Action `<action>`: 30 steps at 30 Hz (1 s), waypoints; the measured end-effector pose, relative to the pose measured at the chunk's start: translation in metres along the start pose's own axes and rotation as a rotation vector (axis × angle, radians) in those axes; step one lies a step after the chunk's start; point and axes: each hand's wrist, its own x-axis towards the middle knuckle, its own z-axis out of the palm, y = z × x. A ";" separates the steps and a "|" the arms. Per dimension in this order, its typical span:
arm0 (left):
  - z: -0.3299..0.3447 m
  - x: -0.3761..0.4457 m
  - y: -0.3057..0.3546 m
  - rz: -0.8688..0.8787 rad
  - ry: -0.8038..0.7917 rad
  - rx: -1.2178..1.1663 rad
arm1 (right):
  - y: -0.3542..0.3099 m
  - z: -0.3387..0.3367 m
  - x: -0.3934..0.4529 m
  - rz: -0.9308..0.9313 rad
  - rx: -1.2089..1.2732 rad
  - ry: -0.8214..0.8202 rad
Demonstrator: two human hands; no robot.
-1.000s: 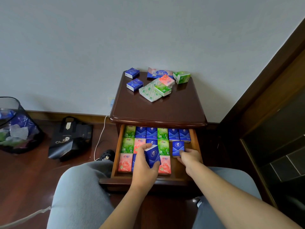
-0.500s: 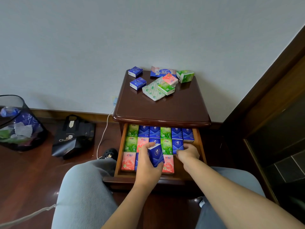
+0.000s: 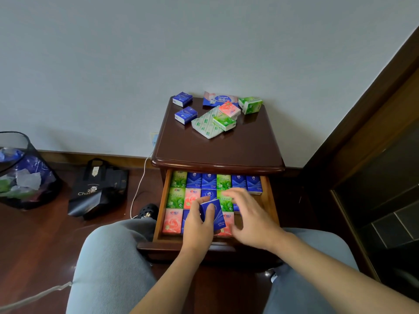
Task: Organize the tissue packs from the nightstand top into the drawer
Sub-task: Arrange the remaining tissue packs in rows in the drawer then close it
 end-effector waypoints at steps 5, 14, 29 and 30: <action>0.016 0.012 0.004 -0.072 -0.017 -0.007 | -0.014 0.002 -0.003 -0.142 -0.198 -0.064; 0.047 0.006 -0.004 0.141 -0.222 0.457 | 0.029 -0.030 -0.012 0.110 -0.497 0.106; 0.052 0.014 -0.028 0.288 -0.490 1.207 | 0.064 -0.016 0.000 0.413 -0.672 -0.066; 0.052 0.014 -0.028 0.286 -0.480 1.204 | 0.064 -0.015 0.000 0.409 -0.684 -0.059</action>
